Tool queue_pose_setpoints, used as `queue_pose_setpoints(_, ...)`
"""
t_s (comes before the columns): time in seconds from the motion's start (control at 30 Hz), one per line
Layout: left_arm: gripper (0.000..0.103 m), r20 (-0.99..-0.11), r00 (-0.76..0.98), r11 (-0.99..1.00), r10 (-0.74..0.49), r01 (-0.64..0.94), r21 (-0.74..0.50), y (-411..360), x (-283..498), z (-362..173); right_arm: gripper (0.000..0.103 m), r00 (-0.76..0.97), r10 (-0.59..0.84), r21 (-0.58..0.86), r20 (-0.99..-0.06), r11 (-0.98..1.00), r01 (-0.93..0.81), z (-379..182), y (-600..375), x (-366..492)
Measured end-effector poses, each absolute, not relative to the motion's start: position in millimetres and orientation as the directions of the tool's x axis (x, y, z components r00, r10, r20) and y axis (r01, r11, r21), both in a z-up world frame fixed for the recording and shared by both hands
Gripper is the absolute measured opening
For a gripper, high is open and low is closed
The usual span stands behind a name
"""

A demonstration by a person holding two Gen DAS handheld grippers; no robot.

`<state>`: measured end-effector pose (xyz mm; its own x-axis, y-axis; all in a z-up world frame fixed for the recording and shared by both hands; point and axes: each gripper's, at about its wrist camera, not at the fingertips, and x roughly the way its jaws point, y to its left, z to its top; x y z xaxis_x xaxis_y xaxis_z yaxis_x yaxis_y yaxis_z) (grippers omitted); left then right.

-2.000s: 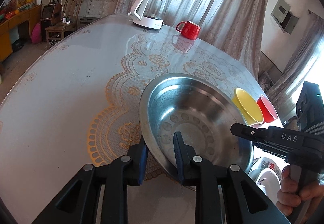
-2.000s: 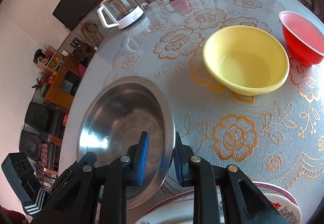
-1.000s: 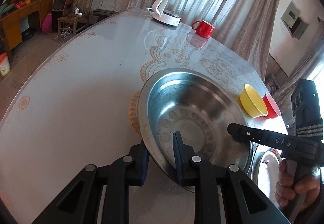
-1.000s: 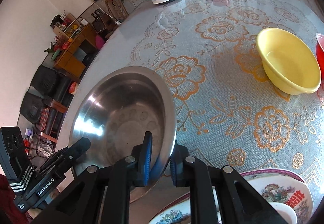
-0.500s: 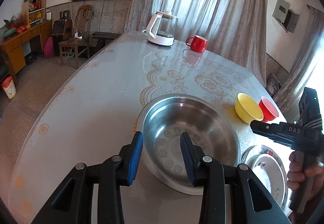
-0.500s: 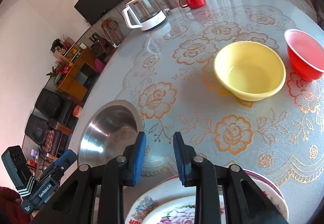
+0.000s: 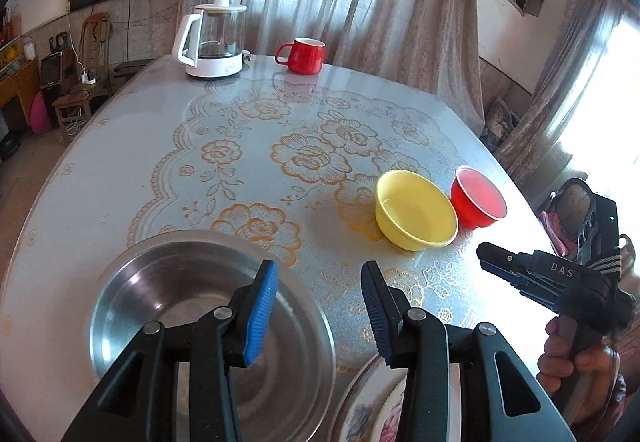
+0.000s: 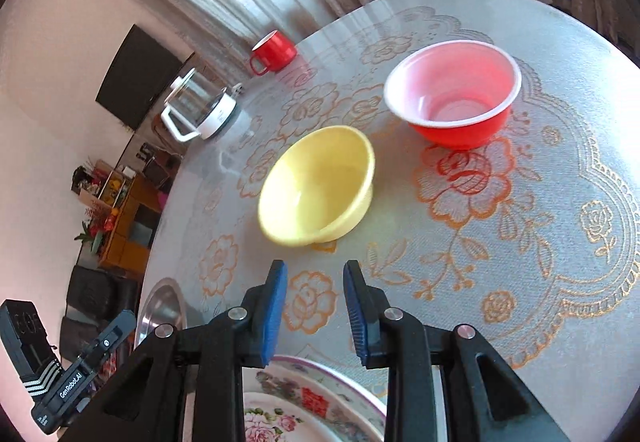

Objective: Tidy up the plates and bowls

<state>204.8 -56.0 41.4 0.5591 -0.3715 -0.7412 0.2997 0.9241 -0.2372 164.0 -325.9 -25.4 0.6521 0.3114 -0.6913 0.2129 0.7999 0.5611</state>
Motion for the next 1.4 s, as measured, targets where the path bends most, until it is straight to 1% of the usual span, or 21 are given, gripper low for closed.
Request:
queue_pose_setpoints(0.03, 0.047, -0.747, 0.545, 0.920, -0.380, 0.310, -0.241, -66.6, 211.5, 39.6, 0.029, 0.656, 0.307, 0.571, -0.689, 0.787, 0.232, -27.1, -333.4, 166.6)
queue_pose_setpoints(0.2, 0.047, -0.778, 0.492, 0.913, -0.391, 0.314, -0.261, -104.4, 244.9, 27.1, 0.029, 0.670, 0.294, 0.613, -0.681, 0.730, 0.303, -37.0, -355.9, 183.6)
queue_pose_setpoints(0.27, 0.043, -0.785, 0.464, 0.906, -0.411, 0.303, -0.295, -114.5, 258.3, 21.5, 0.026, 0.680, 0.289, 0.615, -0.673, 0.729, 0.299, -38.5, -358.7, 191.9)
queue_pose_setpoints(0.3, 0.042, -0.788, 0.457, 0.905, -0.412, 0.302, -0.298, -119.4, 263.6, 19.1, 0.025, 0.679, 0.284, 0.613, -0.677, 0.728, 0.306, -39.2, -359.7, 196.2)
queue_pose_setpoints(0.33, 0.041, -0.796, 0.454, 0.911, -0.401, 0.293, -0.291, -124.2, 268.3, 16.8, 0.024, 0.678, 0.288, 0.619, -0.676, 0.722, 0.311, -40.6, -361.0, 200.6)
queue_pose_setpoints(0.4, 0.037, -0.798, 0.438, 0.905, -0.415, 0.292, -0.310, -132.1, 276.7, 12.2, 0.023, 0.673, 0.285, 0.617, -0.682, 0.717, 0.323, -43.4, -362.8, 208.5)
queue_pose_setpoints(0.47, 0.036, -0.802, 0.426, 0.904, -0.418, 0.283, -0.321, -137.4, 284.7, 7.2, 0.021, 0.671, 0.278, 0.614, -0.688, 0.716, 0.332, -46.3, -365.4, 214.2)
queue_pose_setpoints(0.57, 0.036, -0.810, 0.410, 0.905, -0.420, 0.261, -0.337, -143.1, 294.1, -1.8, 0.021, 0.666, 0.285, 0.620, -0.689, 0.708, 0.338, -49.9, -370.3, 219.7)
queue_pose_setpoints(0.6, 0.033, -0.813, 0.405, 0.906, -0.418, 0.254, -0.339, -145.0, 296.3, -4.6, 0.021, 0.665, 0.287, 0.619, -0.690, 0.710, 0.336, -50.4, -370.1, 221.5)
queue_pose_setpoints(0.63, 0.023, -0.817, 0.396, 0.905, -0.419, 0.252, -0.342, -146.9, 298.2, -7.6, 0.021, 0.663, 0.288, 0.618, -0.692, 0.710, 0.337, -51.2, -369.6, 223.3)
queue_pose_setpoints(0.67, 0.019, -0.818, 0.385, 0.901, -0.427, 0.260, -0.348, -149.5, 299.4, -10.1, 0.019, 0.660, 0.292, 0.620, -0.692, 0.708, 0.337, -52.5, -369.3, 225.5)
queue_pose_setpoints(0.7, 0.013, -0.815, 0.379, 0.895, -0.438, 0.272, -0.354, -152.0, 299.4, -11.4, 0.015, 0.657, 0.297, 0.621, -0.693, 0.709, 0.334, -53.4, -368.4, 227.4)
queue_pose_setpoints(0.73, 0.010, -0.811, 0.380, 0.891, -0.444, 0.284, -0.355, -154.3, 298.4, -11.7, 0.012, 0.654, 0.298, 0.617, -0.696, 0.714, 0.330, -54.2, -367.5, 228.2)
queue_pose_setpoints(0.83, 0.010, -0.801, 0.390, 0.885, -0.453, 0.302, -0.354, -155.6, 293.3, -10.7, 0.008, 0.646, 0.305, 0.612, -0.700, 0.722, 0.322, -56.6, -362.5, 228.7)
queue_pose_setpoints(0.9, 0.010, -0.800, 0.394, 0.885, -0.453, 0.304, -0.351, -152.5, 289.1, -9.4, 0.008, 0.647, 0.289, 0.600, -0.706, 0.730, 0.328, -56.3, -361.9, 225.3)
queue_pose_setpoints(1.13, 0.010, -0.782, 0.430, 0.888, -0.451, 0.309, -0.342, -138.6, 266.2, -0.8, 0.007, 0.655, 0.310, 0.613, -0.689, 0.732, 0.298, -50.0, -355.2, 211.2)
queue_pose_setpoints(1.4, 0.010, -0.736, 0.490, 0.882, -0.467, 0.312, -0.352, -109.2, 235.9, 23.9, 0.007, 0.670, 0.325, 0.614, -0.668, 0.749, 0.249, -32.5, -334.1, 194.2)
